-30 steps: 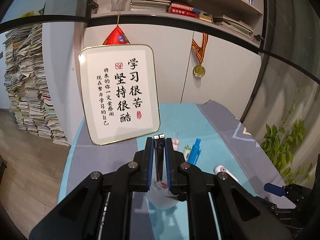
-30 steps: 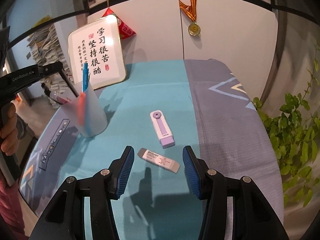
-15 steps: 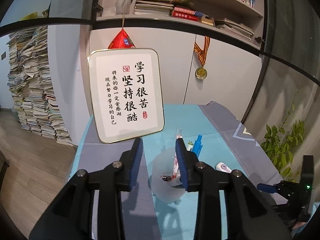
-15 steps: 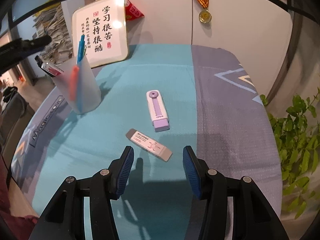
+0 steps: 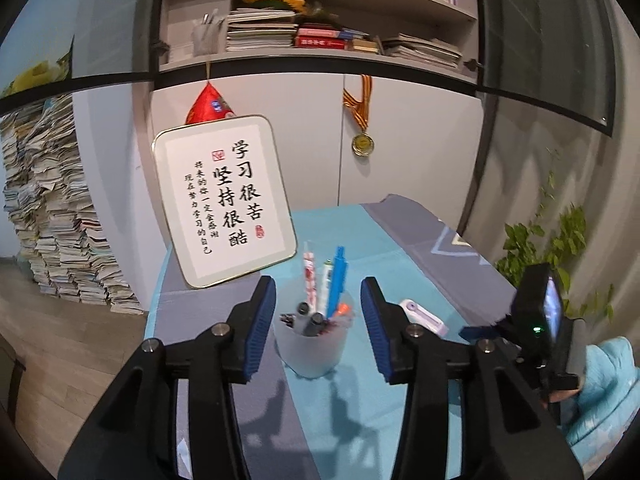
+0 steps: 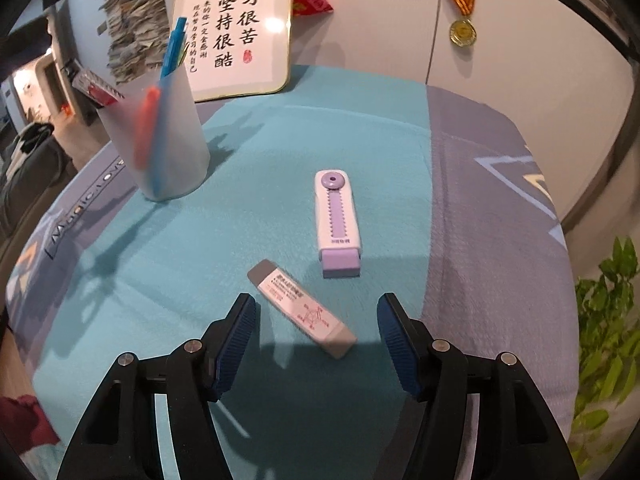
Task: Organize stationery
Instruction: 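Grasp the white eraser with the right gripper while the left grasps the purple correction tape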
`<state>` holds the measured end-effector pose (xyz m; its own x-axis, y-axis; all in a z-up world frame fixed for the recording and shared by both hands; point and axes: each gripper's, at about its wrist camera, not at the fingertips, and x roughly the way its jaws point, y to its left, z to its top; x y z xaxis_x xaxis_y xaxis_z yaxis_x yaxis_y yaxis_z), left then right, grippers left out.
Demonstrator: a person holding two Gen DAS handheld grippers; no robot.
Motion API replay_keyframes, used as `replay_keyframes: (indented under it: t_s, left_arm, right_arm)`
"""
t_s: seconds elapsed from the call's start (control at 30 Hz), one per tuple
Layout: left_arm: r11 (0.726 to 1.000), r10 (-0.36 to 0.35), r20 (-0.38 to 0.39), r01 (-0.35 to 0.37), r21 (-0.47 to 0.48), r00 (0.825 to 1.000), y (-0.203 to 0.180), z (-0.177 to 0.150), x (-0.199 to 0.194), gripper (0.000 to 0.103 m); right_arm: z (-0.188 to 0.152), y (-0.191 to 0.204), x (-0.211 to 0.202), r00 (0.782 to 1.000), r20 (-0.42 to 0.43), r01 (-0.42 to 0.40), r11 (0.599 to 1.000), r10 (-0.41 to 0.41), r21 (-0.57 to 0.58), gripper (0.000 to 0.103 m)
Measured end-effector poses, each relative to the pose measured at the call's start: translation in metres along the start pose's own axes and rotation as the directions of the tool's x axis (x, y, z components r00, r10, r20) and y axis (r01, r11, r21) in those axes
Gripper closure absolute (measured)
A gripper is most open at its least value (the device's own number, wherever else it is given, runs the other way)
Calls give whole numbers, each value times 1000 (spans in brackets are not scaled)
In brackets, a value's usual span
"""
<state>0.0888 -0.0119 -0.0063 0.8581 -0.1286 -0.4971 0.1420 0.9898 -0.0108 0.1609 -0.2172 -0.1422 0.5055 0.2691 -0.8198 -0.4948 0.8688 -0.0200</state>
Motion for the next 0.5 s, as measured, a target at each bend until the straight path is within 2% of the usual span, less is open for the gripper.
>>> replay_keyframes:
  t_s: [0.1, 0.13, 0.23, 0.3, 0.4, 0.5]
  left_arm:
    - [1000, -10, -3, 11, 12, 1000, -6, -1, -1, 60]
    - [1000, -12, -4, 12, 15, 1000, -8, -1, -1, 60]
    - [1000, -20, -10, 20, 19, 1000, -13, -2, 0, 60]
    - [999, -27, -13, 28, 26, 1000, -17, -3, -1, 60]
    - [998, -39, -15, 39, 43, 999, -26, -5, -3, 60]
    - [996, -60, -12, 61, 65, 998, -38, -5, -7, 60]
  right_arm:
    - [-3, 6, -1, 999, 33, 25, 999, -23, -46, 41]
    - [-4, 9, -3, 999, 36, 22, 998, -20, -57, 56]
    - [-6, 13, -7, 999, 32, 13, 998, -11, -66, 81]
    - [-10, 14, -11, 999, 30, 26, 998, -24, -52, 85]
    - [-18, 7, -22, 999, 32, 5, 1000, -5, 19, 86]
    - [-27, -4, -31, 999, 31, 18, 995, -21, 95, 86]
